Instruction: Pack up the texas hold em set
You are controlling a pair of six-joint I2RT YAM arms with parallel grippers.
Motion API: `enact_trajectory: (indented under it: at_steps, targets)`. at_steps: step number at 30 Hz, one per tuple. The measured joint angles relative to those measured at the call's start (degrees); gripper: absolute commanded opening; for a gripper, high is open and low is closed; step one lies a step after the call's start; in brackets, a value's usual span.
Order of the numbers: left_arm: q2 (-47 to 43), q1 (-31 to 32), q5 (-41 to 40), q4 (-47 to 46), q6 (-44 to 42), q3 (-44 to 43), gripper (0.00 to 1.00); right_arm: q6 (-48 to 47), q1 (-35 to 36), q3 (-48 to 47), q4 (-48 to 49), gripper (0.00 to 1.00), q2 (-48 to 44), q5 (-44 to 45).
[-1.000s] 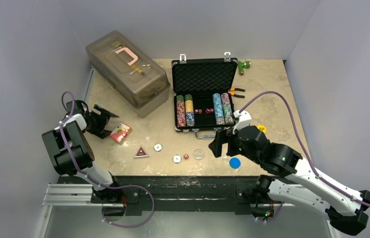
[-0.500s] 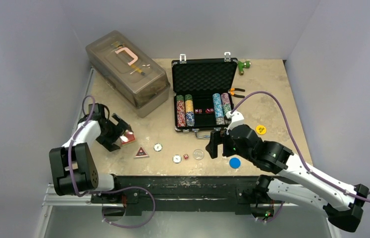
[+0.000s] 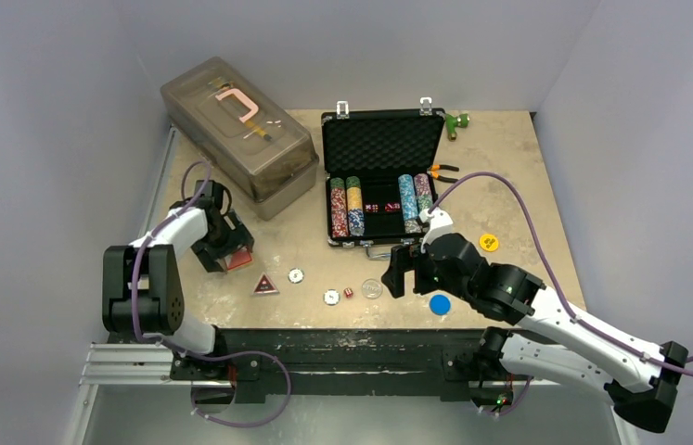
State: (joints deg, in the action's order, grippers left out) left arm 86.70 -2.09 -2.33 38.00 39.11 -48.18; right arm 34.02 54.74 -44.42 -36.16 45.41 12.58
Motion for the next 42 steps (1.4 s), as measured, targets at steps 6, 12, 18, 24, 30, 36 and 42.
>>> enact_trajectory:
  at_steps: [6,12,18,24,30,36,42]
  targets:
    - [3.3,1.4,-3.0,1.6,-1.3,-3.0,0.58,0.1,0.0,0.0,0.2,0.99,0.6,0.0]
    - [3.4,1.5,-3.8,1.9,-1.3,-3.2,0.44,0.4,0.0,0.0,0.0,0.99,1.1,0.0]
    - [-1.0,1.5,-5.7,2.1,-1.3,-0.2,0.35,1.0,0.0,0.0,0.1,0.99,1.1,-0.1]
    - [-12.9,1.5,-1.1,2.3,-1.4,3.7,0.19,2.4,0.0,0.1,1.4,0.99,2.5,-1.4]
    - [-26.1,2.9,10.5,0.2,-1.4,9.6,0.18,4.0,0.0,0.7,4.1,0.99,6.1,-3.4]
    - [-34.9,14.1,16.7,-0.6,-1.2,12.9,0.19,5.2,-4.6,-0.4,7.4,0.99,13.8,-13.4]
    - [-37.9,30.2,16.3,-1.9,-4.2,9.9,0.18,6.1,-13.8,-4.9,11.2,0.99,21.5,-27.3]
